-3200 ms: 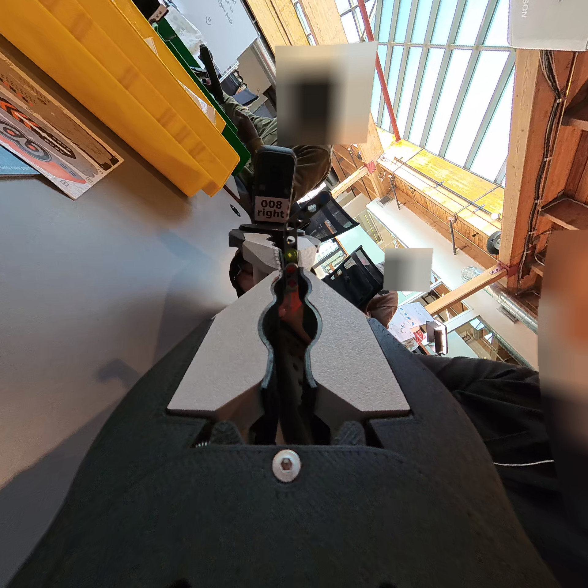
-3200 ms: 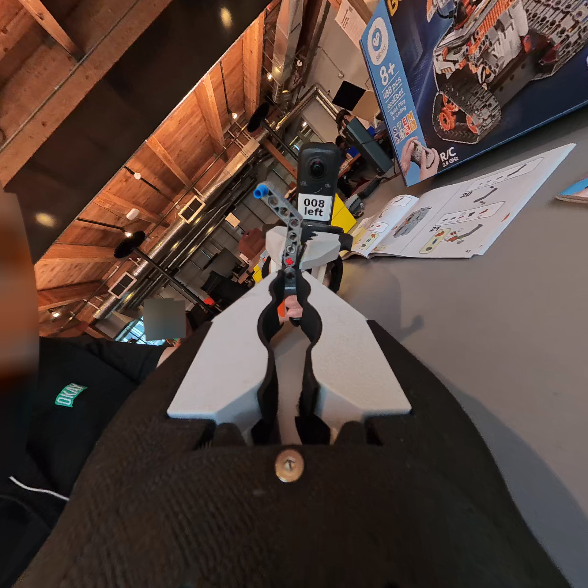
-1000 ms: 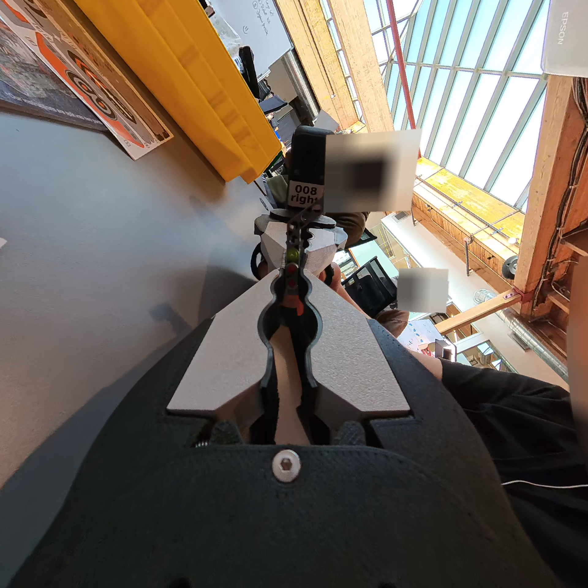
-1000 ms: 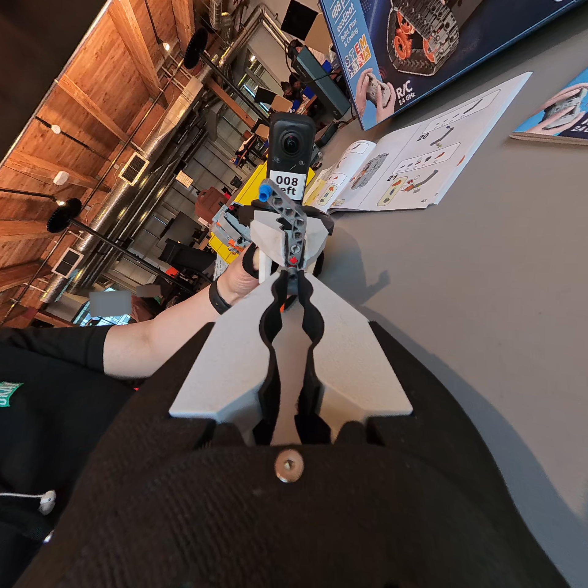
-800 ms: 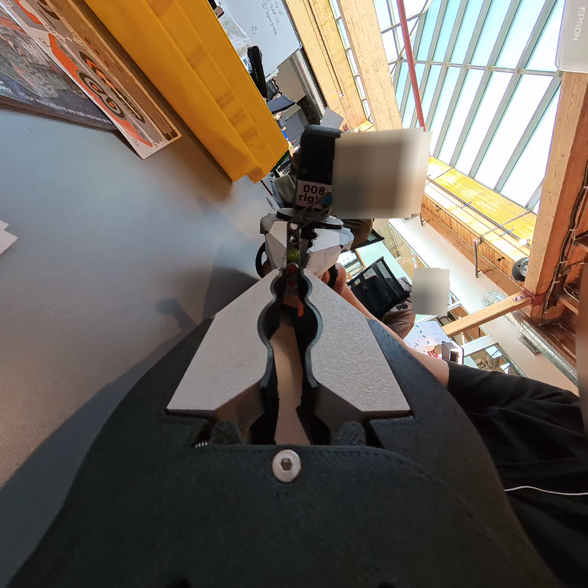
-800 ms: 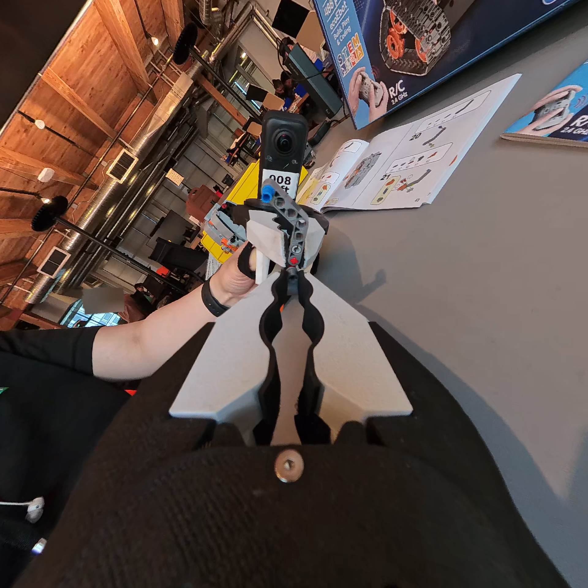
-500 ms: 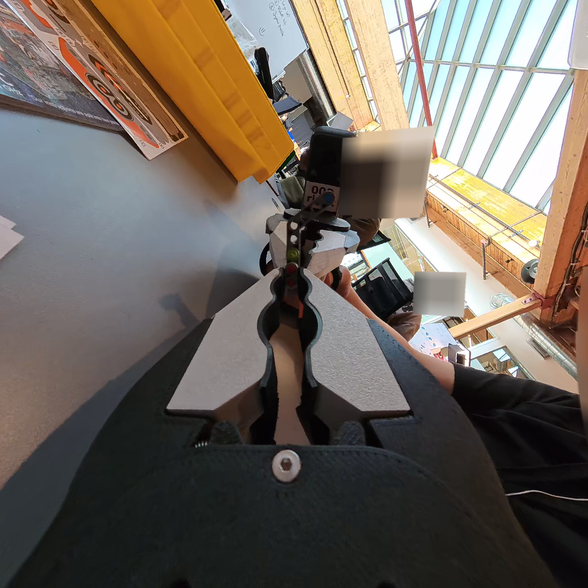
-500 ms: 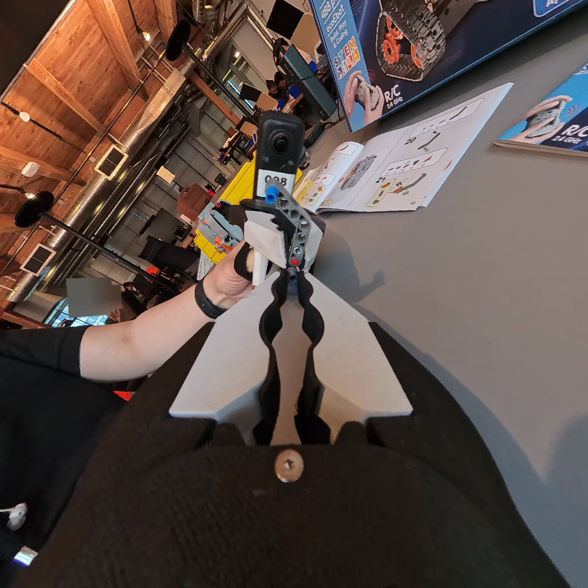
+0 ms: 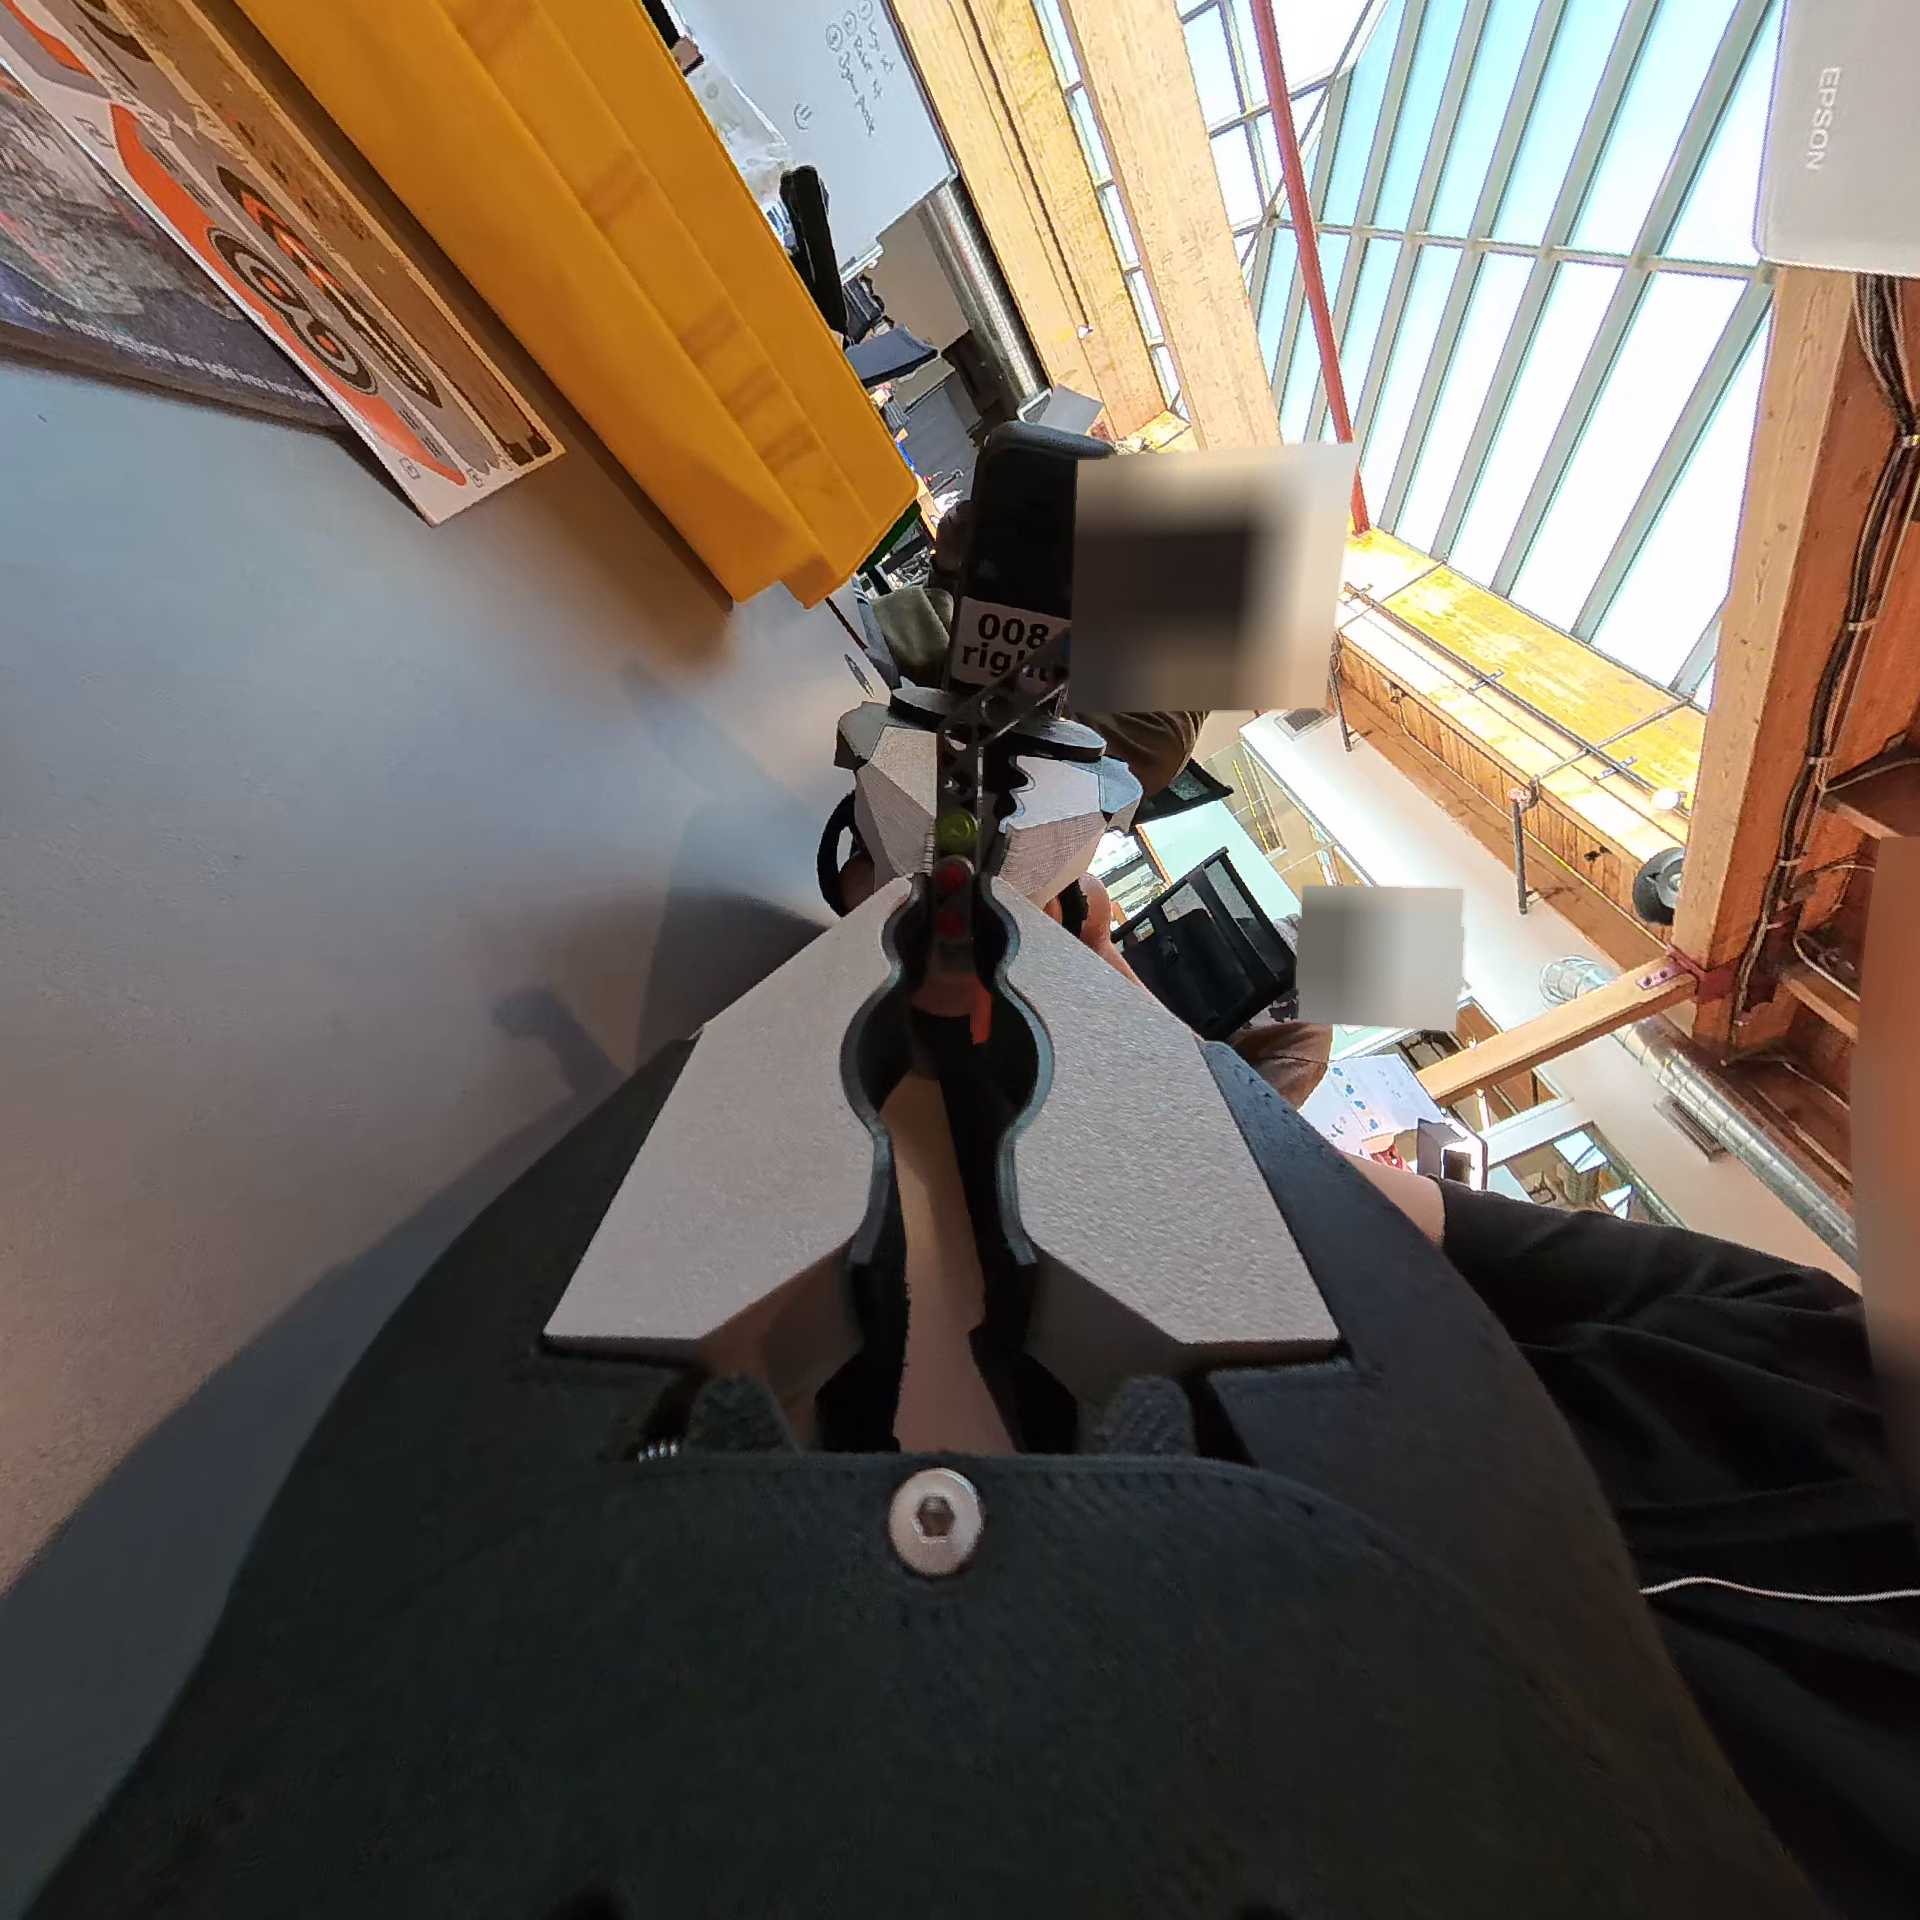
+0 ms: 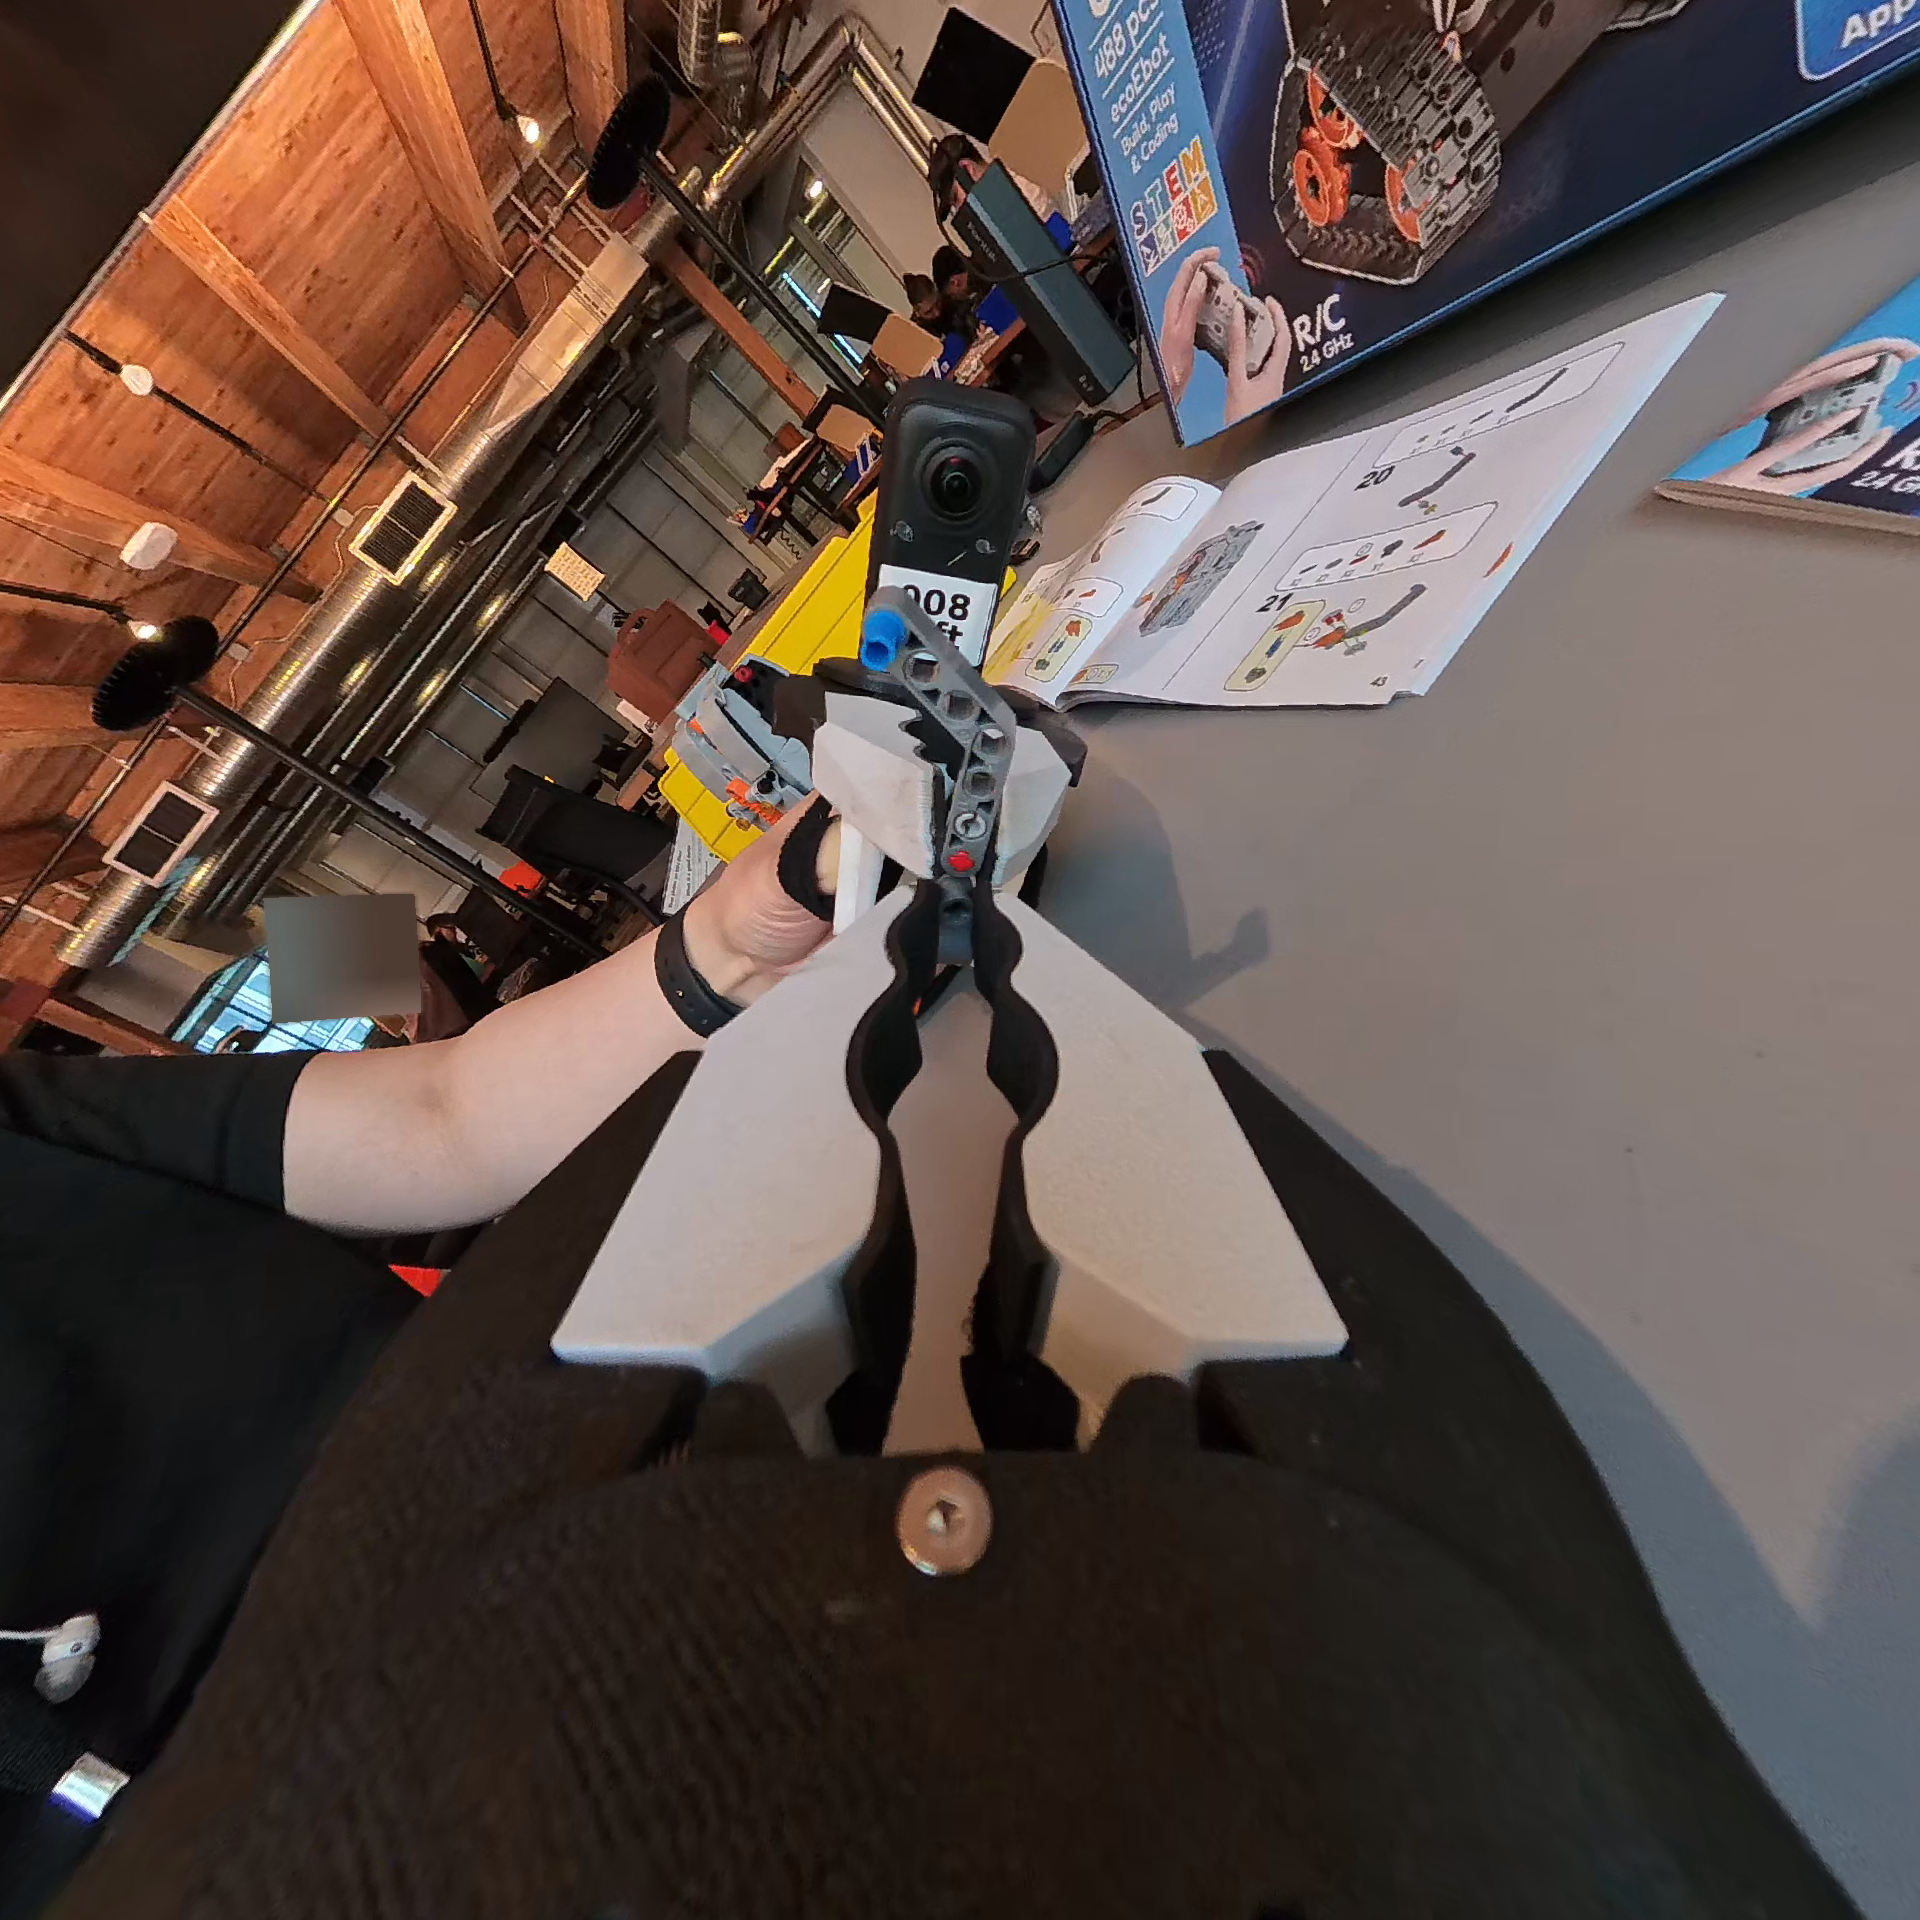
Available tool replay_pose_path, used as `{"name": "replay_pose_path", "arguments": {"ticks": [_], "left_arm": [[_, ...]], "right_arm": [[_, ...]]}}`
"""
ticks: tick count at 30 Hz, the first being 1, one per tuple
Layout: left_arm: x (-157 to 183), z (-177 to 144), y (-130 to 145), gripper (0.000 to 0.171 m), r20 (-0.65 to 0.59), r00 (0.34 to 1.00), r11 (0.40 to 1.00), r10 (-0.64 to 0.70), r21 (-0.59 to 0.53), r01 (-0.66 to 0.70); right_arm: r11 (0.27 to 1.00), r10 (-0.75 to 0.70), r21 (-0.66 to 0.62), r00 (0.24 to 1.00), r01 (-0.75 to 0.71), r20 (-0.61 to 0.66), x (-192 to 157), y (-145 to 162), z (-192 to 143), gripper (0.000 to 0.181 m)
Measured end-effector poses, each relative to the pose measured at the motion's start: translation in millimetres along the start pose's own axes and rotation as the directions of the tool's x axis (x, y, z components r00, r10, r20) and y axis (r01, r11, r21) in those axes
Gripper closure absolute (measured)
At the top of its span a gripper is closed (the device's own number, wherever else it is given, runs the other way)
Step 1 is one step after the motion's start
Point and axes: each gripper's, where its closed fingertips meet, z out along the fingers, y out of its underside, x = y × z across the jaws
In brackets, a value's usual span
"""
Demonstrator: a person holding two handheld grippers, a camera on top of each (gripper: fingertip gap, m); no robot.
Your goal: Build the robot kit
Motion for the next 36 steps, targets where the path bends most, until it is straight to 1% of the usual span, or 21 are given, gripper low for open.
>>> {"name": "replay_pose_path", "arguments": {"ticks": [4,7,8,10,13,19,22,25,31,36], "left_arm": [[0,0,-2,0.165,-0.003,1.000,1.000,-0.006,0.010,0.006],[6,-2,-8,0.164,-0.071,0.997,0.999,-0.033,0.009,0.033],[7,-5,-12,0.163,-0.081,0.996,0.999,-0.033,0.032,0.035],[6,-11,-16,0.166,-0.065,0.998,0.998,-0.007,0.064,0.011],[7,-9,-10,0.165,-0.065,0.998,1.000,-0.003,0.023,0.004],[7,-9,-7,0.168,-0.070,0.998,1.000,-0.007,0.003,0.007],[4,-9,-6,0.164,-0.050,0.999,1.000,-0.015,-0.002,0.015],[3,-9,-5,0.165,-0.036,0.999,1.000,-0.003,-0.014,0.002],[1,-8,-3,0.161,-0.015,1.000,1.000,0.005,-0.022,-0.005],[-3,-15,-7,0.168,-0.002,0.999,0.999,-0.039,0.000,0.039]], "right_arm": [[1.000,0.006,0.012,1.000,-0.006,0.003,0,-2,0,0.175],[1.000,0.016,0.010,1.000,-0.016,0.026,-2,-2,0,0.175],[1.000,0.012,0.013,1.000,-0.012,0.022,-2,-2,-1,0.175],[0.999,0.016,0.028,1.000,-0.017,0.020,-2,-4,-3,0.175],[0.999,0.026,0.033,0.999,-0.027,0.025,-2,-5,-4,0.175],[0.998,0.039,0.049,0.999,-0.040,0.021,0,-7,-6,0.175],[0.998,0.040,0.047,0.999,-0.041,0.017,0,-7,-6,0.175],[0.997,0.050,0.059,0.999,-0.051,0.016,1,-9,-7,0.175],[0.996,0.059,0.064,0.998,-0.060,0.013,3,-9,-8,0.175],[0.995,0.072,0.069,0.997,-0.071,-0.019,8,-10,-9,0.175]]}}
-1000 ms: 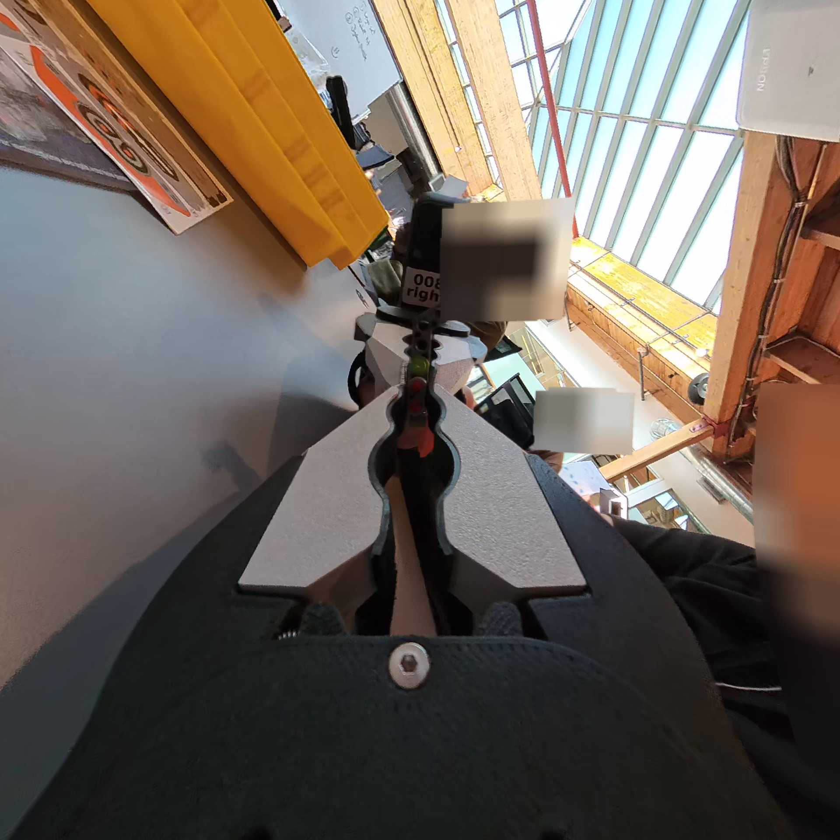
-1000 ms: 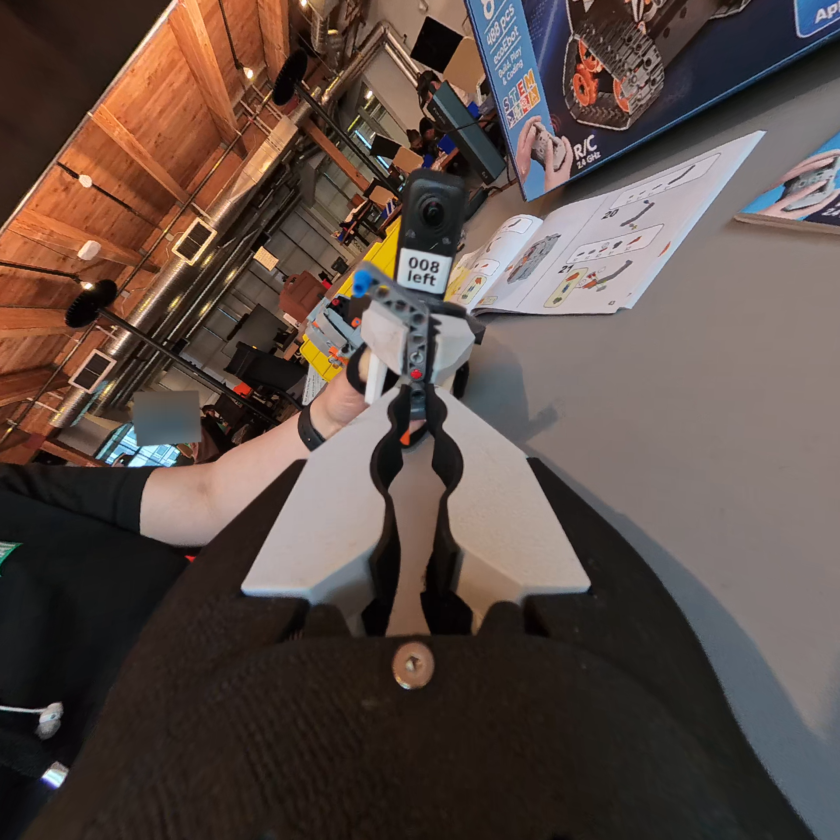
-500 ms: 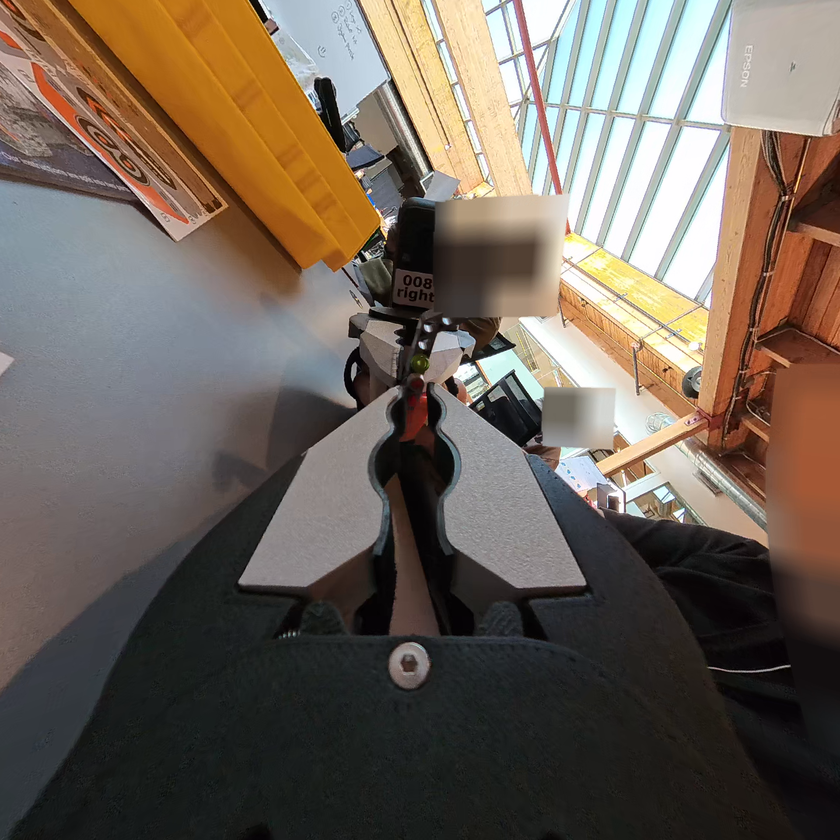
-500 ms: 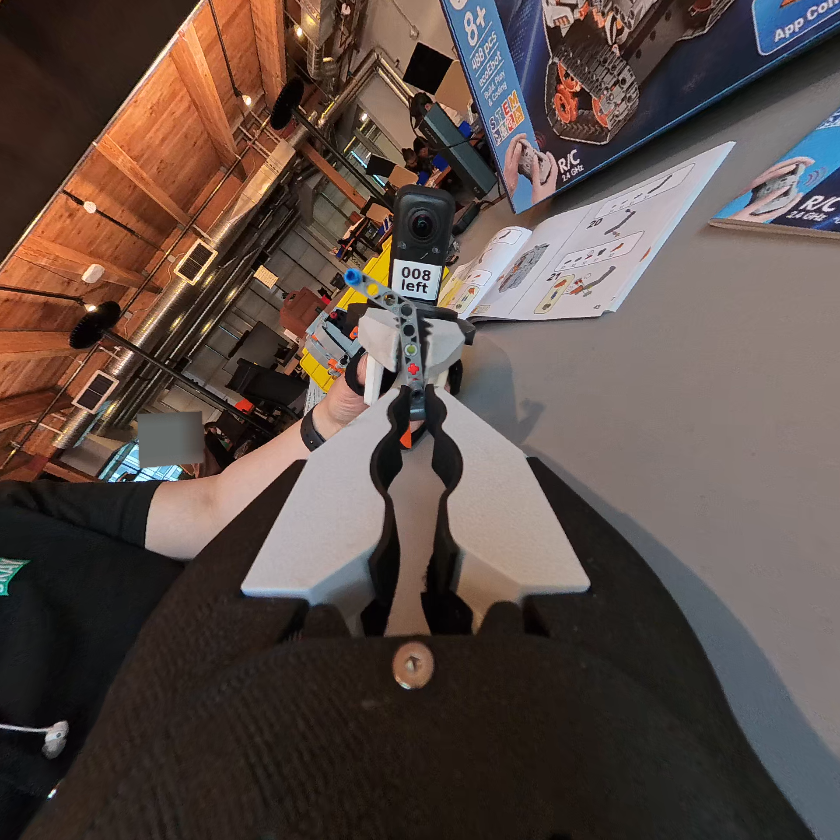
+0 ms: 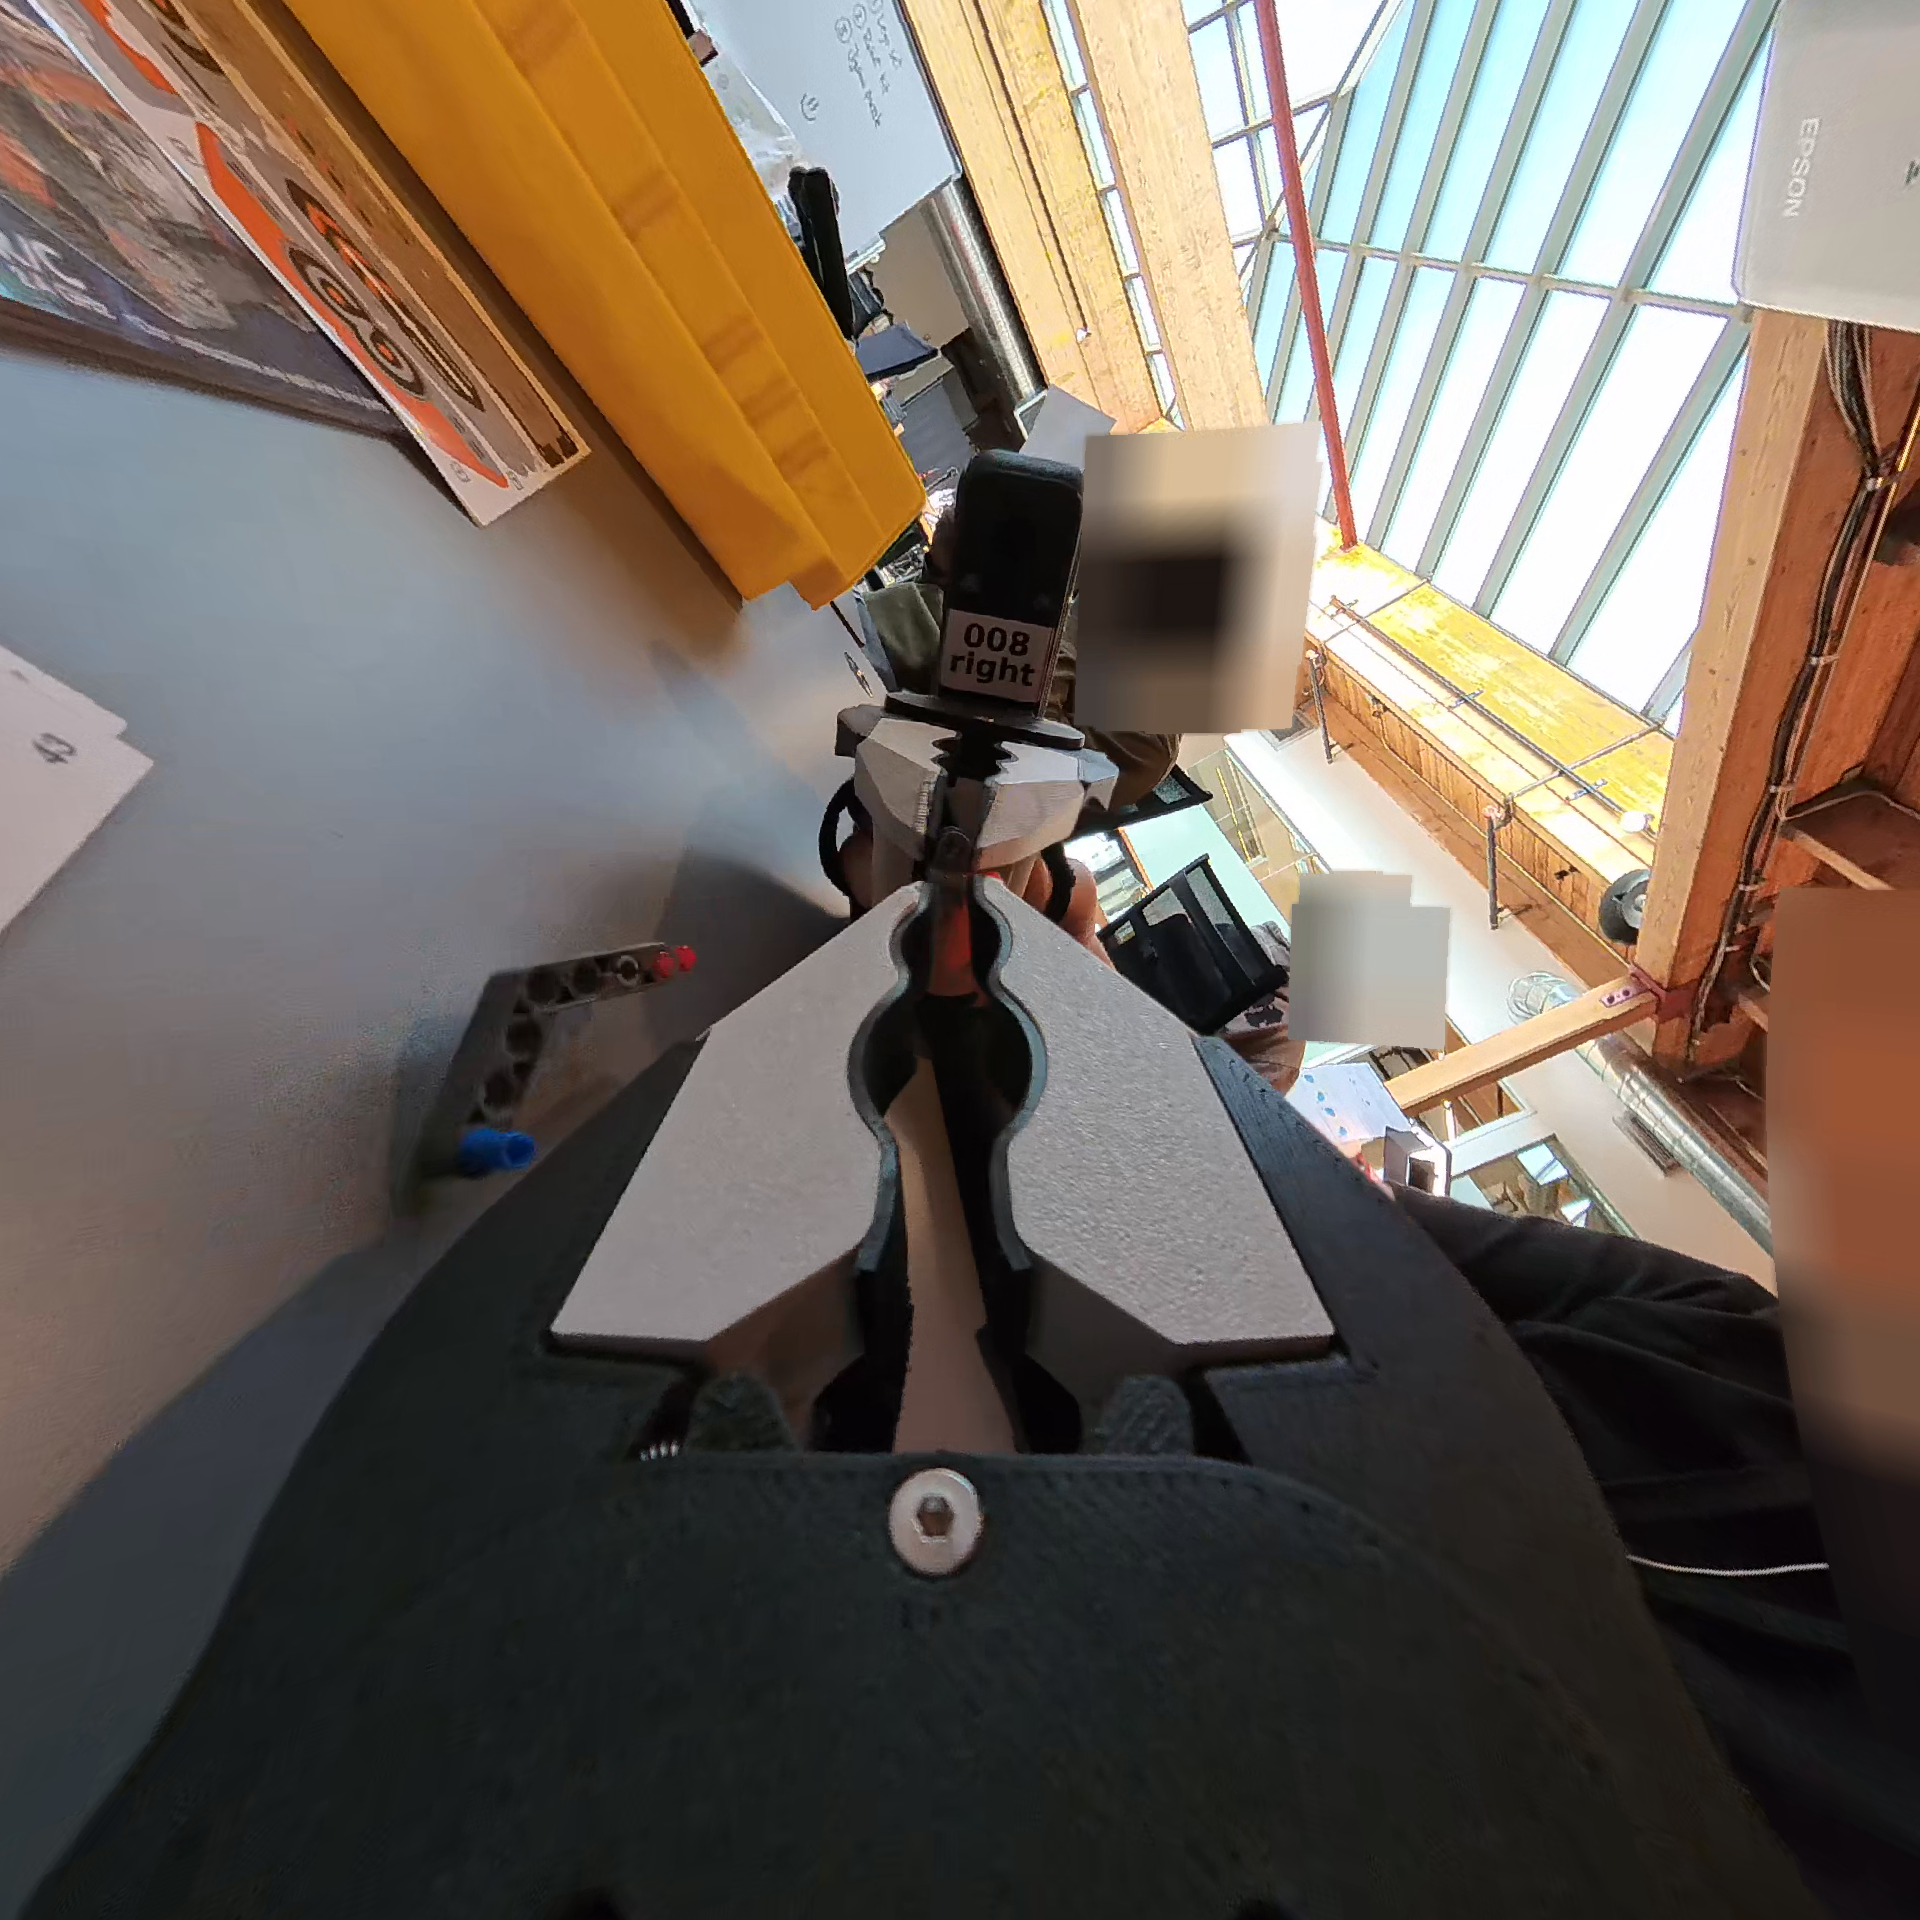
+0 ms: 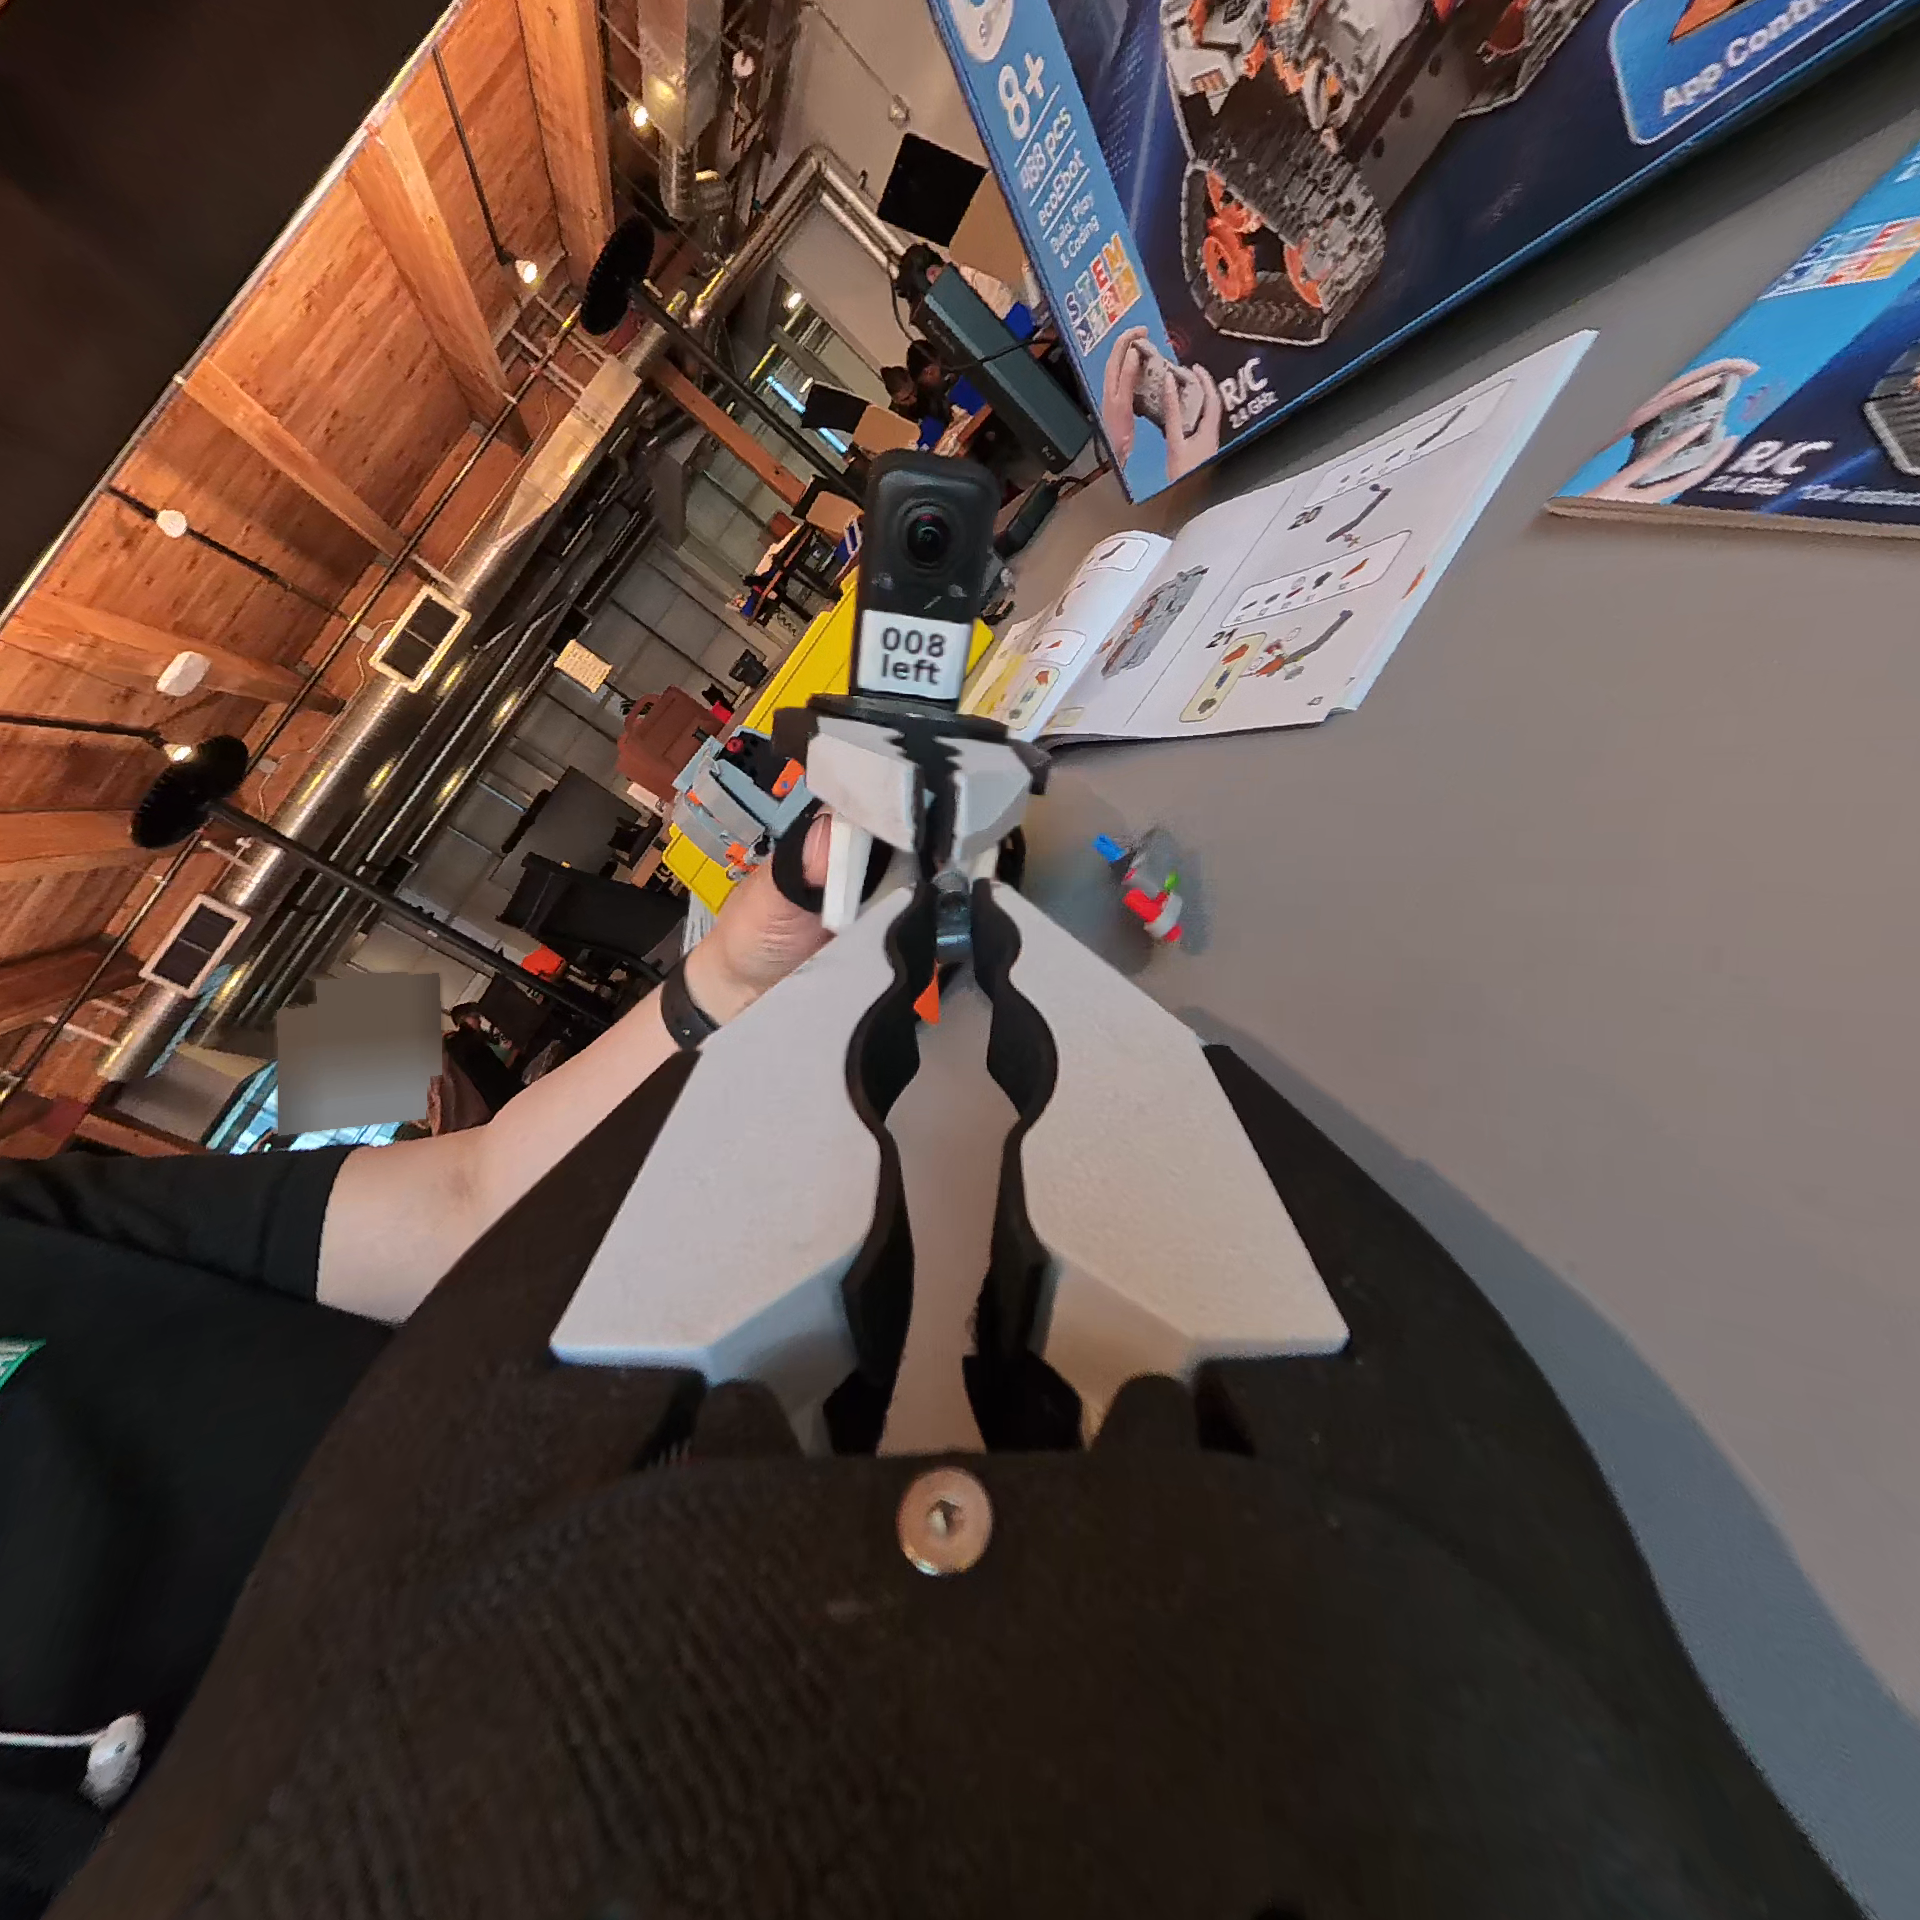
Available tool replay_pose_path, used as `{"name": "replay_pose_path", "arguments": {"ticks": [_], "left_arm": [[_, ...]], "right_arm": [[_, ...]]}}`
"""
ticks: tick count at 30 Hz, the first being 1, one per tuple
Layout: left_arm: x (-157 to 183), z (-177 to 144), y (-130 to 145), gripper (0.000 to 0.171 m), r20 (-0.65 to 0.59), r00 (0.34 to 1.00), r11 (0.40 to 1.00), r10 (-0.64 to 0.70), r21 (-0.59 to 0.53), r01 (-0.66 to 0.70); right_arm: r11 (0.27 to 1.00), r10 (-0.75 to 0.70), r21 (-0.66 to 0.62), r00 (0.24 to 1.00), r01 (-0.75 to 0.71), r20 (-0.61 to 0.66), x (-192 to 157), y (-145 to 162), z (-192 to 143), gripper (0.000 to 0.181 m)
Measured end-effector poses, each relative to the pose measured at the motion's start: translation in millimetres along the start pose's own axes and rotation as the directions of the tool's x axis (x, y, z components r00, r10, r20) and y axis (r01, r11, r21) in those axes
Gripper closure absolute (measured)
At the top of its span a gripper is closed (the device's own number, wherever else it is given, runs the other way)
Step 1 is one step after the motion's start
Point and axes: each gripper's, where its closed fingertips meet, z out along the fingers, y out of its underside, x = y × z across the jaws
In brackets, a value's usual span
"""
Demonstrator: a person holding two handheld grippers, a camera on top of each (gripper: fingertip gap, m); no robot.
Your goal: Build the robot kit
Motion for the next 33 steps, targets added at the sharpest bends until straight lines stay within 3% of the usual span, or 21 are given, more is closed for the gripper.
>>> {"name": "replay_pose_path", "arguments": {"ticks": [4,7,11,16,20,25,27,29,30,33], "left_arm": [[2,-17,-14,0.171,0.109,0.992,0.997,0.069,0.035,-0.074],[4,-28,-17,0.171,0.215,0.967,0.990,0.135,0.013,-0.141],[8,-33,-21,0.171,0.228,0.965,0.990,0.133,0.023,-0.142],[5,-32,-20,0.170,0.231,0.965,0.992,0.122,0.008,-0.127],[7,-34,-24,0.170,0.217,0.969,0.992,0.116,0.029,-0.125],[9,-41,-30,0.170,0.215,0.971,0.990,0.104,0.074,-0.122],[11,-43,-32,0.169,0.216,0.971,0.988,0.106,0.086,-0.127],[11,-45,-35,0.169,0.218,0.970,0.986,0.104,0.102,-0.129],[12,-46,-37,0.169,0.216,0.971,0.985,0.101,0.117,-0.129],[18,-50,-49,0.162,0.205,0.974,0.966,0.098,0.215,-0.142]], "right_arm": [[1.000,0.023,-0.007,0.996,-0.023,-0.082,15,-1,-4,0.175],[0.985,0.027,-0.167,0.987,-0.053,-0.155,27,18,1,0.175],[0.914,-0.171,-0.403,0.944,0.045,-0.283,46,39,6,0.174],[0.840,-0.402,-0.488,0.877,0.239,-0.263,33,16,22,0.156],[0.682,-0.612,-0.634,0.760,0.365,-0.219,40,13,41,0.156],[0.528,-0.675,-0.802,0.711,0.278,-0.198,60,28,48,0.158],[0.496,-0.657,-0.829,0.737,0.260,-0.162,58,37,48,0.173],[0.554,-0.642,-0.784,0.742,0.279,-0.190,53,30,50,0.174],[0.631,-0.614,-0.719,0.754,0.290,-0.235,50,20,52,0.174],[0.931,-0.300,-0.301,0.900,0.204,-0.317,26,-24,50,0.174]]}}
